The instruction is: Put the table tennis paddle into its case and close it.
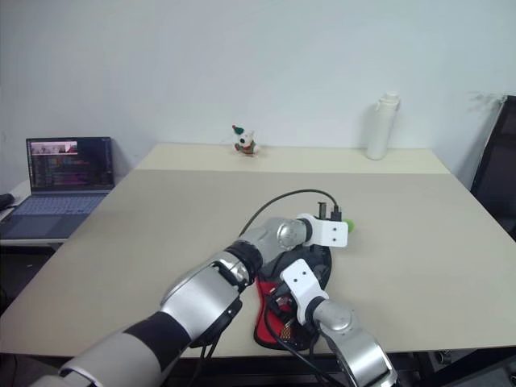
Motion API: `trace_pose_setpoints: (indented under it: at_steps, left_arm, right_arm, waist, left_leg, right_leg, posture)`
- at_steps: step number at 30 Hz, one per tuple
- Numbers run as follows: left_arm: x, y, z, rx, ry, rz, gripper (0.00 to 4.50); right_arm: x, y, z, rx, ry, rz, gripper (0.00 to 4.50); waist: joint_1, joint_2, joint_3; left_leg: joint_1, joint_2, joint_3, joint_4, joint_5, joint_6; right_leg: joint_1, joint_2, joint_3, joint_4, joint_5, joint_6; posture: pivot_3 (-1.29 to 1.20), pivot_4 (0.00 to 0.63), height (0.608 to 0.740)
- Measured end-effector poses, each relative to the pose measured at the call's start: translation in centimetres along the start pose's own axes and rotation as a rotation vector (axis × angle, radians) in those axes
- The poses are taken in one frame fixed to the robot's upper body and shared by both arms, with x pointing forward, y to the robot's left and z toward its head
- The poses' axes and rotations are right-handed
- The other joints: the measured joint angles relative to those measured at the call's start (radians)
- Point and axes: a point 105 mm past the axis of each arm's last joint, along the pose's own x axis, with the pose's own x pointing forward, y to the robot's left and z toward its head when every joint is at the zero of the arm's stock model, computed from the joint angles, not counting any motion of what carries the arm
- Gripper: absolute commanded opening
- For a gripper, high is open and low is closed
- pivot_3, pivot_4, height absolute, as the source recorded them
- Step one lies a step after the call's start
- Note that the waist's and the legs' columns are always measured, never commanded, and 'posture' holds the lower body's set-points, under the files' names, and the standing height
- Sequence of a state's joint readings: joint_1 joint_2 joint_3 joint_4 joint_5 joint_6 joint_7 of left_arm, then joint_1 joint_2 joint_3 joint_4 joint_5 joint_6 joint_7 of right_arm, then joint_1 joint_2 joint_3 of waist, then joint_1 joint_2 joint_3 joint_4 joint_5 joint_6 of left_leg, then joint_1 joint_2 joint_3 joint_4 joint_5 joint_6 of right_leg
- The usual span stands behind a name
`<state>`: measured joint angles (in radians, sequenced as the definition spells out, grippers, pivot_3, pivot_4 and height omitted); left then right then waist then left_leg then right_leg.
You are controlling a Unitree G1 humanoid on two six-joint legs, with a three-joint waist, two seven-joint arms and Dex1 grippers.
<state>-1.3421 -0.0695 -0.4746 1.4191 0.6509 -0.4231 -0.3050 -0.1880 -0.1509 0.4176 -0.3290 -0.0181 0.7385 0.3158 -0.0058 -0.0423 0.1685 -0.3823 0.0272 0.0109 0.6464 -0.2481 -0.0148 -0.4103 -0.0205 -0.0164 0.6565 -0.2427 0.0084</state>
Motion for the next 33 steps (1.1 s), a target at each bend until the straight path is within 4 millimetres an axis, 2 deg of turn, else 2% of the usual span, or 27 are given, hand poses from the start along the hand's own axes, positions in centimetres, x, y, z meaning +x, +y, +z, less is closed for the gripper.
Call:
trace_pose_setpoints:
  at_steps: [3, 12, 18, 23, 27, 30, 33]
  left_arm:
    - [0.0, -0.1, 0.0, -0.002, -0.002, -0.014, 0.12]
    - [-0.6, 0.7, -0.7, -0.204, -0.019, -0.008, 3.24]
    - [-1.8, 3.4, -2.4, -0.494, -0.033, 0.123, 3.24]
    - [-4.4, 7.0, -4.8, -0.570, -0.037, 0.256, 3.24]
    - [-6.8, 8.5, -6.4, -0.691, -0.115, 0.287, 3.24]
    - [-7.8, 7.7, -7.1, -0.780, -0.196, 0.245, 3.24]
    - [-8.0, 4.8, -8.2, -0.878, -0.229, 0.173, 3.24]
  right_arm:
    - [0.0, 0.0, 0.0, 0.000, 0.000, 0.000, 4.50]
    - [0.5, 0.1, 0.2, 0.000, 0.003, 0.017, 4.50]
    - [1.0, 0.3, 0.4, 0.023, -0.002, 0.048, 4.50]
    - [0.8, 0.0, 0.5, 0.068, -0.015, 0.066, 4.50]
    - [-0.6, -0.7, 1.2, 0.175, -0.040, 0.088, 4.50]
    - [-1.8, -1.2, 1.6, 0.281, -0.036, 0.117, 4.50]
    - [-3.1, -2.4, 2.7, 0.336, -0.060, 0.125, 4.50]
  waist:
    - [0.000, 0.000, 0.000]
    - [-0.010, 0.000, -0.001]
    - [-0.027, 0.000, -0.002]
    - [-0.027, 0.000, -0.002]
    - [-0.024, 0.000, -0.002]
    - [-0.023, 0.001, -0.001]
    - [-0.022, 0.001, 0.002]
  left_leg:
    - [0.000, 0.000, 0.000, 0.000, 0.000, 0.000]
    - [0.002, 0.000, 0.000, 0.000, 0.000, 0.000]
    - [0.006, 0.001, -0.001, 0.000, 0.000, 0.000]
    - [0.007, 0.001, 0.000, 0.000, 0.000, 0.000]
    - [0.003, 0.001, 0.000, 0.000, 0.000, 0.000]
    - [0.000, 0.001, -0.001, 0.000, 0.000, -0.001]
    - [-0.002, 0.001, -0.002, 0.000, 0.000, -0.001]
  right_leg:
    - [0.000, 0.000, 0.000, 0.000, 0.000, 0.000]
    - [0.001, 0.000, 0.000, 0.001, 0.000, 0.000]
    - [0.004, 0.001, 0.000, 0.002, 0.000, 0.000]
    - [0.004, 0.001, 0.001, 0.002, 0.000, 0.000]
    - [0.002, 0.001, 0.000, 0.001, 0.000, 0.000]
    - [0.000, 0.000, 0.000, 0.000, 0.000, 0.000]
    - [-0.002, 0.000, 0.000, 0.001, 0.000, 0.000]
  posture:
    - [0.00, 0.150, 0.740]
    - [0.00, 0.150, 0.740]
    - [0.00, 0.150, 0.740]
    - [0.00, 0.150, 0.740]
    - [0.00, 0.150, 0.740]
    - [0.00, 0.150, 0.740]
    - [0.00, 0.150, 0.740]
